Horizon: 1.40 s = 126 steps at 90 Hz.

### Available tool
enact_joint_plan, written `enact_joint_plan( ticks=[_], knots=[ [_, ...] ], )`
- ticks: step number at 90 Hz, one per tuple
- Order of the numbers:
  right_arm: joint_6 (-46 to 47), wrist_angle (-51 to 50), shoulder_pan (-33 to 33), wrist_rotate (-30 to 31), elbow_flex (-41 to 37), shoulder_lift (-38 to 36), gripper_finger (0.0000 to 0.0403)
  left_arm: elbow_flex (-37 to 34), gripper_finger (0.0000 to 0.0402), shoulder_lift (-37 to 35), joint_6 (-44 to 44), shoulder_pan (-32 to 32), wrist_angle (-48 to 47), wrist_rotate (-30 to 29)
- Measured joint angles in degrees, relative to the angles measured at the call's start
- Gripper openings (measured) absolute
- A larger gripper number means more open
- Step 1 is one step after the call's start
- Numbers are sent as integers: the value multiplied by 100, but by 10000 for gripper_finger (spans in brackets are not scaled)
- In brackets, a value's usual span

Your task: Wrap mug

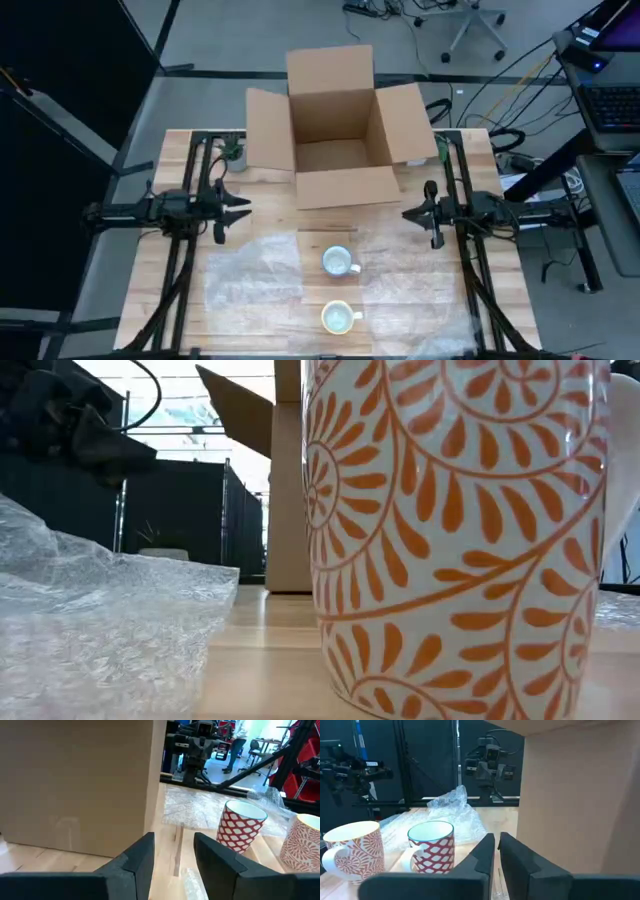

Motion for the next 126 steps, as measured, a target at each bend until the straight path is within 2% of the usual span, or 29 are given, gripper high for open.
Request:
enact_joint_plan(
  ticks=[50,55,64,69,82,106,119,126],
  knots=[
    [63,52,-1,-1,-1,-1,15,0,127,-2,0,-2,0,-1],
    [556,74,5,-10,-1,-1,15,0,127,-1,0,-2,0,0],
    [2459,90,28,3,-1,1,15,0,127,-1,0,-1,0,0],
    [2822,160,23,196,-1,10,15,0,127,0,0,0,0,0],
    [2661,146,6,635,-1,16,15,0,127,0,0,-1,0,-2],
    [2114,79,6,589,-1,43,15,0,127,0,0,0,0,-2],
    [1668,81,6,584,-1,263,15,0,127,0,0,0,0,0],
    [1726,83,6,550,-1,434,15,0,127,0,0,0,0,0]
  ],
)
